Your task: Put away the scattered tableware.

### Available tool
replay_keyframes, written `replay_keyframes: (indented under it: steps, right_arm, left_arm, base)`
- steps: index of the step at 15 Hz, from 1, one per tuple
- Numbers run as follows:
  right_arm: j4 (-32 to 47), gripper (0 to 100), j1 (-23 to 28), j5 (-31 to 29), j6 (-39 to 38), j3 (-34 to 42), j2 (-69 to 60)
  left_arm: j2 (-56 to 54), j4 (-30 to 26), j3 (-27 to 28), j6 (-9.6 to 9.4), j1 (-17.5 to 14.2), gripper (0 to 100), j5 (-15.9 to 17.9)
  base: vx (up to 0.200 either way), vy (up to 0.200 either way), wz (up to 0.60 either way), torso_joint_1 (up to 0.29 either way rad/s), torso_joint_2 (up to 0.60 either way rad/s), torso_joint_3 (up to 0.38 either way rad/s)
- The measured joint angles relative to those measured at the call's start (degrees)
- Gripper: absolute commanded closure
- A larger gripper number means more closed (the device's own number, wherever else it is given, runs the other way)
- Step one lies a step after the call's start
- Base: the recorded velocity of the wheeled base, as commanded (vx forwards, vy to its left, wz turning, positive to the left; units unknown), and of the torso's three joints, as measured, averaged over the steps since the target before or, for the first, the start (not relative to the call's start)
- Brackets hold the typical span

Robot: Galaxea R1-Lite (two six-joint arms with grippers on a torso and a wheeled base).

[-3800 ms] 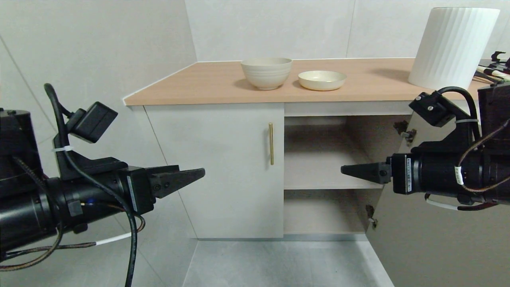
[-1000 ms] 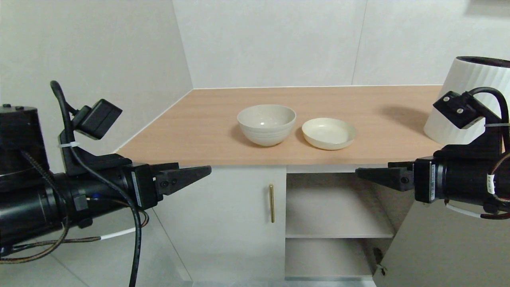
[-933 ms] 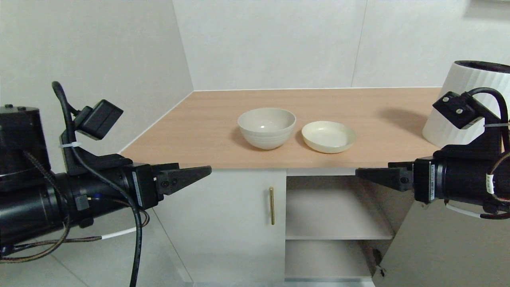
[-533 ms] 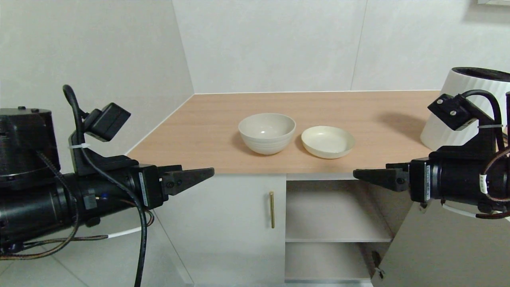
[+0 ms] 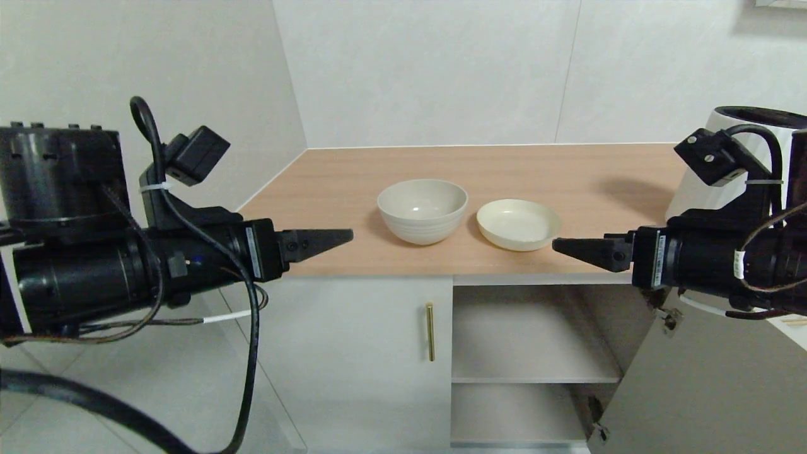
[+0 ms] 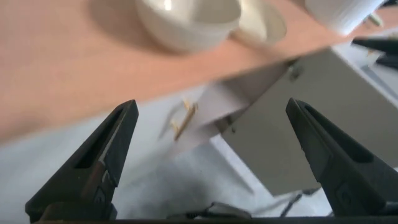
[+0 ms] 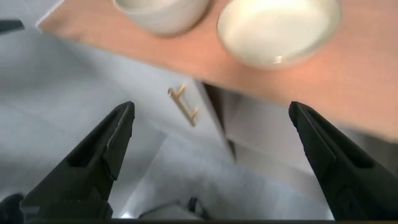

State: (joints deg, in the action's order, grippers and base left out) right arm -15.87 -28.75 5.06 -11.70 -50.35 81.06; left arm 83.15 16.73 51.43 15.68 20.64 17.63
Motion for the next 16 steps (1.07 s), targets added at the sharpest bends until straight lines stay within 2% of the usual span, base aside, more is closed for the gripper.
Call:
replay_keyframes:
  steps: [1, 2, 3, 4, 5, 8, 9, 12, 13, 14, 16]
  right_arm:
    - [-0.35, 0, 0.13, -0.20, 0.84, -0.43, 0.91]
    - [0.22, 0, 0.22, -0.41, 1.08, -1.58, 1.88]
    - [2.71, 0, 0.30, -0.85, 1.04, -3.49, 2.71]
    - [6.70, 0, 0.39, -1.56, 0.84, -6.02, 3.56]
    - [10.24, 0, 0.52, -2.55, 0.13, -8.86, 4.45]
    - [17.21, 0, 1.02, -7.74, -3.54, -17.20, 8.41]
    - [17.59, 0, 1.30, -9.30, -5.40, -19.36, 10.15]
    - [16.16, 0, 2.26, -13.62, -11.01, -23.66, 15.47]
    - [14.57, 0, 2.71, -14.38, -11.20, -24.10, 16.79]
    - [13.63, 0, 3.08, -15.32, -11.29, -24.26, 17.70]
    - [12.75, 0, 3.54, -16.99, -11.28, -24.30, 18.94]
  left_arm:
    - [0.72, -3.64, 3.85, 0.28, 0.00, 0, 0.00]
    - [1.39, -10.59, 8.11, 0.68, -0.02, 0, -0.04]
    - [1.99, -15.71, 11.22, 1.21, -0.06, 0, -0.12]
    - [2.71, -18.40, 13.95, 1.73, -0.13, 0, -0.44]
    - [3.61, -19.43, 16.09, 2.50, -0.17, 0, -0.90]
    - [7.62, -19.94, 21.44, 9.12, 0.66, 0, -4.36]
    - [9.57, -20.05, 23.04, 11.23, 1.24, 0, -7.29]
    - [16.52, -20.27, 27.51, 15.74, 3.45, 0, -17.87]
    - [18.88, -20.31, 29.44, 18.42, 4.22, 0, -20.41]
    - [20.85, -20.29, 31.06, 20.26, 4.99, 0, -22.08]
    - [23.66, -20.05, 33.01, 21.49, 6.10, 0, -23.42]
  base:
    - [0.000, 0.000, 0.00, 0.000, 0.00, 0.000]
    - [0.000, 0.000, 0.00, 0.000, 0.00, 0.000]
    - [0.000, 0.000, 0.00, 0.000, 0.00, 0.000]
    - [0.000, 0.000, 0.00, 0.000, 0.00, 0.000]
    - [0.000, 0.000, 0.00, 0.000, 0.00, 0.000]
    - [0.000, 0.000, 0.00, 0.000, 0.00, 0.000]
    - [0.000, 0.000, 0.00, 0.000, 0.00, 0.000]
    - [0.000, 0.000, 0.00, 0.000, 0.00, 0.000]
    - [0.000, 0.000, 0.00, 0.000, 0.00, 0.000]
    - [0.000, 0.000, 0.00, 0.000, 0.00, 0.000]
    - [0.000, 0.000, 0.00, 0.000, 0.00, 0.000]
